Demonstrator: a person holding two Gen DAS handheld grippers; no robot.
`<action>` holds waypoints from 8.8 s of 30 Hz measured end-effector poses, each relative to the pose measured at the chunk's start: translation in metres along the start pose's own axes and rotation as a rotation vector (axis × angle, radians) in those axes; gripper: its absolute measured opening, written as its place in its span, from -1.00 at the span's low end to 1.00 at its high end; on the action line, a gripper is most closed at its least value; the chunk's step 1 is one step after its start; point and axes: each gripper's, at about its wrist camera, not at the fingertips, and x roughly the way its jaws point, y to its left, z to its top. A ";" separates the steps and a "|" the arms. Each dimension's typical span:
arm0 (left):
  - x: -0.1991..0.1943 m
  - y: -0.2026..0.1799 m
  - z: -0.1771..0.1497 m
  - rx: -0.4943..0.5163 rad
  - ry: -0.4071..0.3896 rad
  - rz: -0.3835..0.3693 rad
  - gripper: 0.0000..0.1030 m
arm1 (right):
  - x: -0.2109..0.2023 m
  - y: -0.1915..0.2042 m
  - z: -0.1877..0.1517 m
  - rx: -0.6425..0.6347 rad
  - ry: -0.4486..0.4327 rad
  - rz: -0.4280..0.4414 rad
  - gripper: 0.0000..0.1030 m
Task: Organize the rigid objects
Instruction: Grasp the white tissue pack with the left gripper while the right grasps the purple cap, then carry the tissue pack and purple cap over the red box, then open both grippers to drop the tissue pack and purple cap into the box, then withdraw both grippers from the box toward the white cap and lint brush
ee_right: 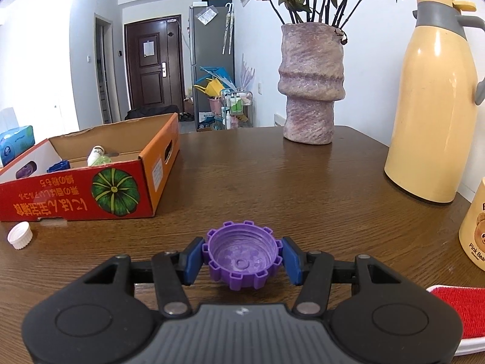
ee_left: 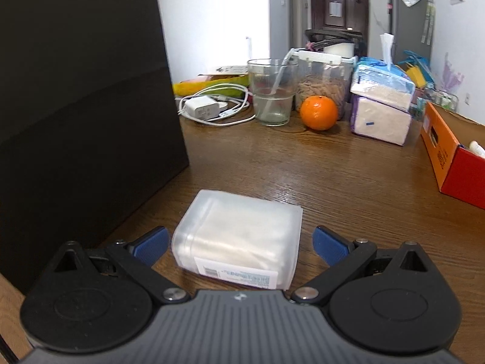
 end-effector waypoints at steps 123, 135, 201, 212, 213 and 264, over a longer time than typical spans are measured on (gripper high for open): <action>-0.090 -0.219 0.049 0.030 -0.239 -0.455 0.62 | -0.049 0.138 0.048 -0.085 -0.249 0.288 0.04; -0.057 -0.250 0.070 0.033 -0.226 -0.460 0.62 | -0.008 0.142 0.072 -0.070 -0.236 0.281 0.04; -0.003 -0.291 0.104 0.117 -0.220 -0.424 1.00 | 0.073 0.150 0.112 -0.136 -0.144 0.144 1.00; -0.026 -0.280 0.092 0.120 -0.218 -0.433 1.00 | 0.046 0.142 0.102 -0.146 -0.147 0.147 1.00; -0.028 -0.279 0.090 0.120 -0.217 -0.432 1.00 | 0.043 0.141 0.101 -0.149 -0.146 0.147 1.00; -0.140 -0.196 -0.014 0.113 -0.103 -0.417 1.00 | -0.106 0.044 0.007 -0.178 -0.108 0.072 1.00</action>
